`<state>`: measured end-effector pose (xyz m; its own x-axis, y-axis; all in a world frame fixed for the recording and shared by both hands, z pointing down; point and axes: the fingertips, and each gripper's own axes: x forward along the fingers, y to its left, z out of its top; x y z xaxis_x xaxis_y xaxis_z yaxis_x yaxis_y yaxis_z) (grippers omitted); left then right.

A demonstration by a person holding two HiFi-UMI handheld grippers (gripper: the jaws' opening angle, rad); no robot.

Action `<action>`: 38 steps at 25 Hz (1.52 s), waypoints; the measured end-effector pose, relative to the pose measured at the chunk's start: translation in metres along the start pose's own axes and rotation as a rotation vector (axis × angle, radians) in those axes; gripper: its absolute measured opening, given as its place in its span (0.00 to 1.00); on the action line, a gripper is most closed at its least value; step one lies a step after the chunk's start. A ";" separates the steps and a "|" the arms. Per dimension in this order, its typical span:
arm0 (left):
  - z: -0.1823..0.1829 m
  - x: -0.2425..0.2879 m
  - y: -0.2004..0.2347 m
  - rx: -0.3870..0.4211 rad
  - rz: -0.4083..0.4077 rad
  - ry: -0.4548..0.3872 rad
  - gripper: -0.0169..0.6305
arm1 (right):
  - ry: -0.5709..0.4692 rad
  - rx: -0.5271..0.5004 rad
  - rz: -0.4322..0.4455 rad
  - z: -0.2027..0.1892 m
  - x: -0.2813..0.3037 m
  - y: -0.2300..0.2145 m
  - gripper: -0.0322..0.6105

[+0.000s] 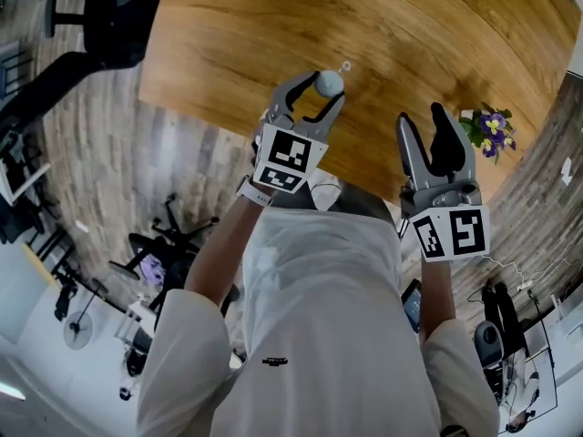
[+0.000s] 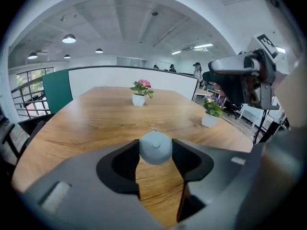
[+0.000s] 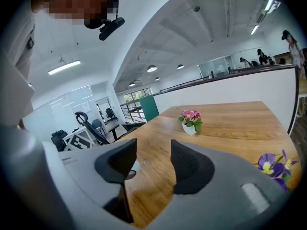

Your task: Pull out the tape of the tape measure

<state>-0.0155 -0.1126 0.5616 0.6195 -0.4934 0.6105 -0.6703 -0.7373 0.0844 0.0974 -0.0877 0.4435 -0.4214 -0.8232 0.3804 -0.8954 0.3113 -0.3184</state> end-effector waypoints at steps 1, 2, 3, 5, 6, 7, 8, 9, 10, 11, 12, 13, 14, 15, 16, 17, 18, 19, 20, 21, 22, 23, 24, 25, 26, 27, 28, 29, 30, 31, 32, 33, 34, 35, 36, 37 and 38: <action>0.003 -0.006 -0.001 0.009 -0.004 -0.004 0.39 | -0.004 0.002 0.006 0.002 -0.001 0.002 0.40; 0.007 -0.011 -0.002 0.016 -0.007 -0.009 0.39 | -0.008 0.004 0.011 0.005 -0.002 0.004 0.40; 0.011 -0.016 -0.002 0.021 -0.007 -0.015 0.39 | -0.012 0.002 0.016 0.007 -0.003 0.006 0.40; 0.020 -0.026 -0.002 0.026 -0.002 -0.032 0.39 | -0.019 -0.009 0.031 0.011 -0.003 0.011 0.40; 0.024 -0.031 -0.002 0.029 0.001 -0.043 0.39 | -0.022 -0.015 0.040 0.013 -0.002 0.014 0.40; 0.029 -0.036 -0.003 0.033 0.004 -0.052 0.39 | -0.024 -0.021 0.049 0.015 -0.002 0.017 0.40; 0.034 -0.041 -0.003 0.038 0.004 -0.061 0.39 | -0.027 -0.027 0.058 0.018 -0.003 0.020 0.40; 0.038 -0.046 -0.005 0.044 0.002 -0.067 0.39 | -0.029 -0.035 0.068 0.020 -0.004 0.023 0.40; 0.042 -0.050 -0.007 0.051 -0.001 -0.072 0.39 | -0.031 -0.044 0.079 0.022 -0.005 0.026 0.40; 0.045 -0.054 -0.008 0.058 -0.005 -0.076 0.39 | -0.032 -0.054 0.090 0.024 -0.006 0.029 0.40; 0.048 -0.058 -0.010 0.065 -0.008 -0.080 0.39 | -0.033 -0.064 0.102 0.025 -0.007 0.032 0.40; 0.052 -0.062 -0.012 0.071 -0.010 -0.084 0.39 | -0.033 -0.073 0.112 0.027 -0.009 0.035 0.40; 0.056 -0.067 -0.014 0.079 -0.011 -0.089 0.39 | -0.033 -0.080 0.121 0.028 -0.011 0.038 0.40; 0.060 -0.073 -0.017 0.088 -0.012 -0.095 0.39 | -0.035 -0.086 0.129 0.030 -0.013 0.041 0.40; 0.064 -0.078 -0.019 0.096 -0.014 -0.102 0.39 | -0.037 -0.092 0.136 0.032 -0.015 0.043 0.40; 0.068 -0.083 -0.021 0.104 -0.015 -0.109 0.39 | -0.039 -0.098 0.144 0.034 -0.016 0.045 0.40; 0.071 -0.089 -0.024 0.112 -0.015 -0.115 0.39 | -0.041 -0.106 0.152 0.037 -0.018 0.048 0.40; 0.075 -0.093 -0.026 0.122 -0.013 -0.122 0.39 | -0.042 -0.115 0.163 0.039 -0.019 0.050 0.40; 0.078 -0.098 -0.027 0.133 -0.011 -0.128 0.39 | -0.043 -0.125 0.174 0.041 -0.020 0.052 0.40; 0.081 -0.103 -0.029 0.142 -0.009 -0.133 0.39 | -0.043 -0.134 0.186 0.043 -0.022 0.054 0.40; 0.084 -0.108 -0.031 0.149 -0.010 -0.139 0.39 | -0.043 -0.142 0.195 0.046 -0.023 0.056 0.40; 0.087 -0.113 -0.033 0.156 -0.013 -0.145 0.39 | -0.045 -0.149 0.200 0.048 -0.024 0.057 0.40; 0.090 -0.118 -0.036 0.163 -0.018 -0.151 0.39 | -0.047 -0.155 0.204 0.050 -0.025 0.057 0.40; 0.092 -0.122 -0.039 0.174 -0.025 -0.156 0.39 | -0.049 -0.159 0.207 0.052 -0.026 0.058 0.40; 0.095 -0.127 -0.042 0.188 -0.035 -0.161 0.39 | -0.051 -0.163 0.212 0.054 -0.028 0.059 0.40; 0.098 -0.132 -0.045 0.203 -0.046 -0.166 0.39 | -0.053 -0.167 0.220 0.056 -0.029 0.061 0.40; 0.100 -0.136 -0.049 0.220 -0.058 -0.171 0.39 | -0.053 -0.170 0.229 0.057 -0.030 0.062 0.40; 0.102 -0.140 -0.052 0.238 -0.070 -0.175 0.39 | -0.053 -0.173 0.241 0.058 -0.031 0.064 0.40; 0.104 -0.143 -0.055 0.256 -0.080 -0.177 0.39 | -0.052 -0.176 0.254 0.058 -0.032 0.066 0.40; 0.106 -0.146 -0.057 0.275 -0.088 -0.176 0.39 | -0.048 -0.181 0.270 0.058 -0.033 0.068 0.40; 0.107 -0.148 -0.059 0.294 -0.093 -0.172 0.39 | -0.040 -0.189 0.287 0.058 -0.033 0.070 0.40; 0.108 -0.151 -0.061 0.309 -0.096 -0.165 0.39 | -0.029 -0.201 0.309 0.056 -0.034 0.073 0.39; 0.109 -0.154 -0.062 0.322 -0.099 -0.158 0.39 | -0.017 -0.215 0.332 0.054 -0.035 0.077 0.38; 0.110 -0.157 -0.063 0.335 -0.105 -0.153 0.39 | -0.004 -0.230 0.356 0.052 -0.037 0.082 0.37; 0.111 -0.159 -0.066 0.350 -0.116 -0.150 0.39 | 0.008 -0.243 0.380 0.051 -0.037 0.086 0.37; 0.113 -0.161 -0.068 0.367 -0.130 -0.150 0.39 | 0.018 -0.254 0.402 0.050 -0.038 0.089 0.37; 0.114 -0.162 -0.071 0.383 -0.143 -0.152 0.39 | 0.028 -0.264 0.423 0.049 -0.038 0.093 0.37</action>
<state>-0.0217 -0.0331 0.3667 0.7676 -0.4146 0.4887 -0.3907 -0.9072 -0.1560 0.0373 -0.0511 0.3574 -0.7559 -0.5873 0.2895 -0.6497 0.7276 -0.2202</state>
